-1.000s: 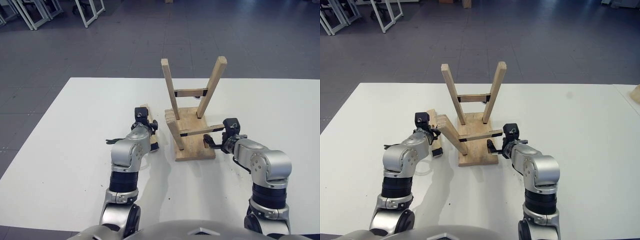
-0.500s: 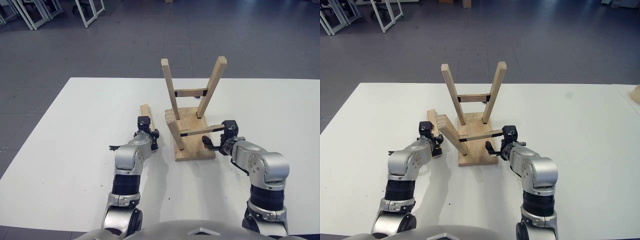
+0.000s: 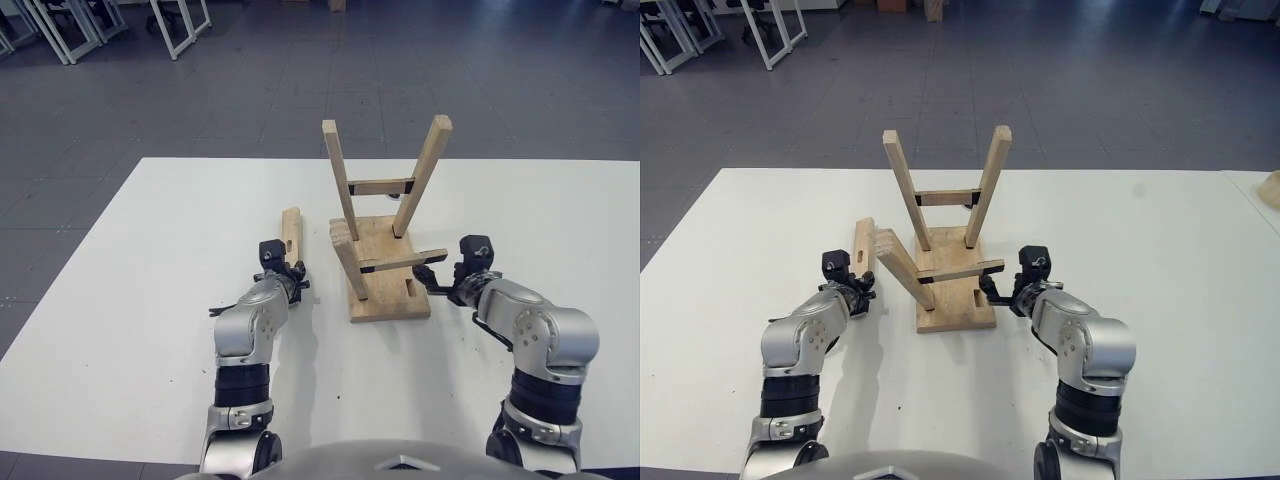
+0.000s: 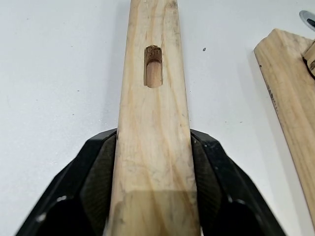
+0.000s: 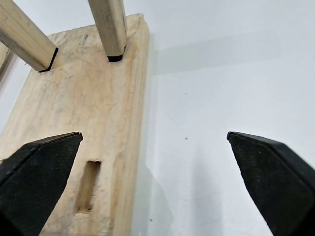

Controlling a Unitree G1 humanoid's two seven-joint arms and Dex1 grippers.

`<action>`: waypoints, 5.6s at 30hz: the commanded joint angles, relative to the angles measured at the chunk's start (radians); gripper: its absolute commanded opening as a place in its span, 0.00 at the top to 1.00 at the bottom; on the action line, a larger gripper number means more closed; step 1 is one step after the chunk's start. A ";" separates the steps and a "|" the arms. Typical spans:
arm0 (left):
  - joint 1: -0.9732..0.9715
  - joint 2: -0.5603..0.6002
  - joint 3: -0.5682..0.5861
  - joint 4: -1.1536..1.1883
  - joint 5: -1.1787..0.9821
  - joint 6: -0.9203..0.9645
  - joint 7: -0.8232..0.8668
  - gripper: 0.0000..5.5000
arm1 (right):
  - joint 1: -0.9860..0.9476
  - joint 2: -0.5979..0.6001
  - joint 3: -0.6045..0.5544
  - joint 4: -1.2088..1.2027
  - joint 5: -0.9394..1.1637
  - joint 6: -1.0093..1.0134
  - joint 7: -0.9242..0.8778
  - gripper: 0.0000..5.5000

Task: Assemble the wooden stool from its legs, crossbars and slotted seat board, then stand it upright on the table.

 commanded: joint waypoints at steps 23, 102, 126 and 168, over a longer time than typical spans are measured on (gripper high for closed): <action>-0.485 0.419 0.056 -0.016 -0.839 -0.038 -0.912 0.63 | -0.679 -0.174 -0.270 0.464 0.892 -0.039 0.393 0.00; -0.122 0.439 -0.037 -0.079 -0.214 -0.232 -0.445 0.01 | 0.132 -0.531 0.213 0.166 0.244 -0.761 0.727 0.63; -0.152 0.426 -0.007 0.033 -0.171 -0.280 -0.465 0.01 | 0.145 -0.517 0.137 0.125 0.381 -0.959 1.010 0.63; -0.177 0.436 -0.032 0.052 -0.151 -0.259 -0.503 0.01 | 0.012 -0.426 0.293 0.508 0.186 -1.286 1.132 0.63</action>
